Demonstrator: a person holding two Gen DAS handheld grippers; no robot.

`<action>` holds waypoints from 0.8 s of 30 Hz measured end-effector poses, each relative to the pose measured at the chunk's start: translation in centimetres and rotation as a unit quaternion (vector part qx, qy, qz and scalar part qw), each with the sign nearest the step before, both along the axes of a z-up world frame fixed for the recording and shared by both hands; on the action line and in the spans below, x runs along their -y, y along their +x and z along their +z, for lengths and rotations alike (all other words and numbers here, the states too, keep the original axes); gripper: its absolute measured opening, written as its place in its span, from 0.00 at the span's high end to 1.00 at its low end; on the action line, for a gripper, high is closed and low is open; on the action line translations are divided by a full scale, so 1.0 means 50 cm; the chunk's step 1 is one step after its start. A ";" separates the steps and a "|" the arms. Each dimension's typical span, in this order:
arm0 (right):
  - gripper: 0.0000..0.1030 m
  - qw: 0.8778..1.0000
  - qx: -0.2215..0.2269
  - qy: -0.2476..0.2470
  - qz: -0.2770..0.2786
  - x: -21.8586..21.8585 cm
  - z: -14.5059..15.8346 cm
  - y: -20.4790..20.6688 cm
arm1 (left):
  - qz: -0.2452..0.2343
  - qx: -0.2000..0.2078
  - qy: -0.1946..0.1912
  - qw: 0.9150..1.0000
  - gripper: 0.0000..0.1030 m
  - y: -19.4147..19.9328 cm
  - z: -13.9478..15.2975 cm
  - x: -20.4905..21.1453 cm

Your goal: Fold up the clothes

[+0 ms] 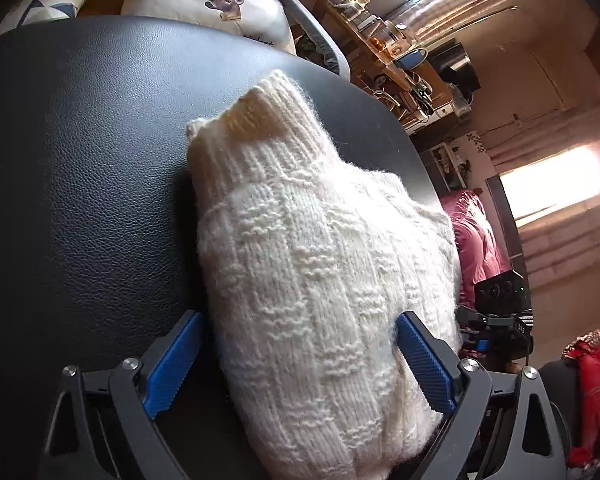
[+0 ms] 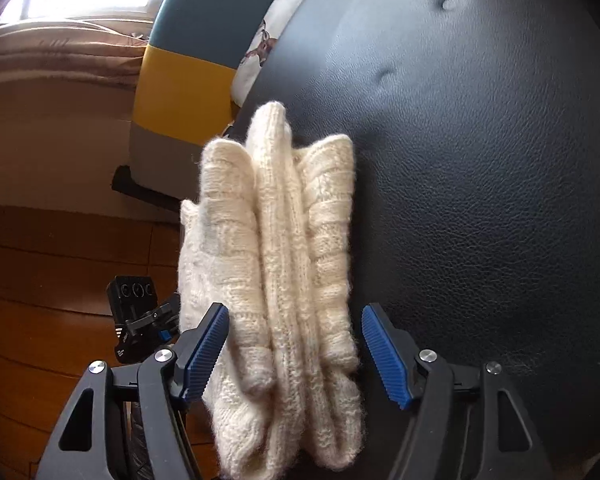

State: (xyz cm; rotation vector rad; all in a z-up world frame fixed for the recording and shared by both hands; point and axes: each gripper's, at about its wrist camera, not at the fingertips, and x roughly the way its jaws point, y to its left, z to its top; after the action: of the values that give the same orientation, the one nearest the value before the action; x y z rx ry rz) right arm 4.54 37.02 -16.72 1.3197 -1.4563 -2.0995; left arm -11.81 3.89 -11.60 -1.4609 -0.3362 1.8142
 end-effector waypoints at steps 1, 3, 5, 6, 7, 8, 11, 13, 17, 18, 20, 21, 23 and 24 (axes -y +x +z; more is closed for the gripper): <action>0.31 1.000 -0.005 -0.005 0.008 0.005 -0.002 -0.010 | -0.002 0.014 0.009 1.000 0.04 -0.008 -0.009 0.001; 0.32 1.000 -0.005 -0.011 0.020 0.013 -0.005 -0.027 | -0.004 0.027 0.021 0.999 0.02 -0.019 -0.017 -0.001; 0.31 1.000 0.002 -0.008 0.020 0.018 -0.006 -0.035 | -0.008 0.029 0.019 0.999 0.01 -0.020 -0.017 -0.008; 0.31 1.000 0.000 -0.005 0.018 0.020 -0.005 -0.035 | -0.012 0.024 0.014 1.000 0.01 -0.017 -0.015 -0.011; 0.31 1.000 -0.006 0.002 0.021 0.023 -0.004 -0.033 | -0.015 0.019 0.009 1.000 0.02 -0.014 -0.014 -0.015; 0.32 1.000 -0.012 0.011 0.027 0.027 -0.002 -0.031 | -0.019 0.014 0.004 1.000 0.02 -0.011 -0.012 -0.019; 0.52 0.999 -0.010 0.038 0.032 0.038 0.000 -0.027 | -0.020 0.002 0.005 1.000 0.26 0.002 -0.008 -0.022; 0.59 0.998 -0.011 0.057 0.024 0.049 0.005 -0.023 | -0.022 -0.014 0.006 1.000 0.37 0.013 0.000 -0.026; 0.65 0.993 -0.034 0.112 0.020 0.076 0.038 -0.007 | -0.030 -0.061 0.007 0.998 0.47 0.041 0.027 -0.036; 0.66 0.992 -0.041 0.116 0.017 0.079 0.044 0.000 | -0.032 -0.072 0.007 0.997 0.49 0.048 0.033 -0.039; 0.66 0.992 -0.055 0.110 0.008 0.077 0.048 0.020 | -0.035 -0.095 0.007 0.995 0.50 0.062 0.046 -0.044; 0.66 0.992 -0.060 0.107 0.002 0.072 0.050 0.032 | -0.038 -0.106 0.008 0.994 0.51 0.069 0.053 -0.047; 0.67 0.992 -0.071 0.104 -0.013 0.055 0.058 0.061 | -0.056 -0.113 0.016 0.992 0.51 0.070 0.068 -0.097; 0.67 0.991 -0.078 0.103 -0.021 0.045 0.067 0.074 | -0.067 -0.115 0.015 0.991 0.51 0.068 0.073 -0.134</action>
State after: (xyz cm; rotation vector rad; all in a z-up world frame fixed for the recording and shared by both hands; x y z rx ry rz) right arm 8.23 34.79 -13.39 1.1688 -1.2412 -2.3750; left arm -8.39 10.57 -7.95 -1.2075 -0.1450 1.8370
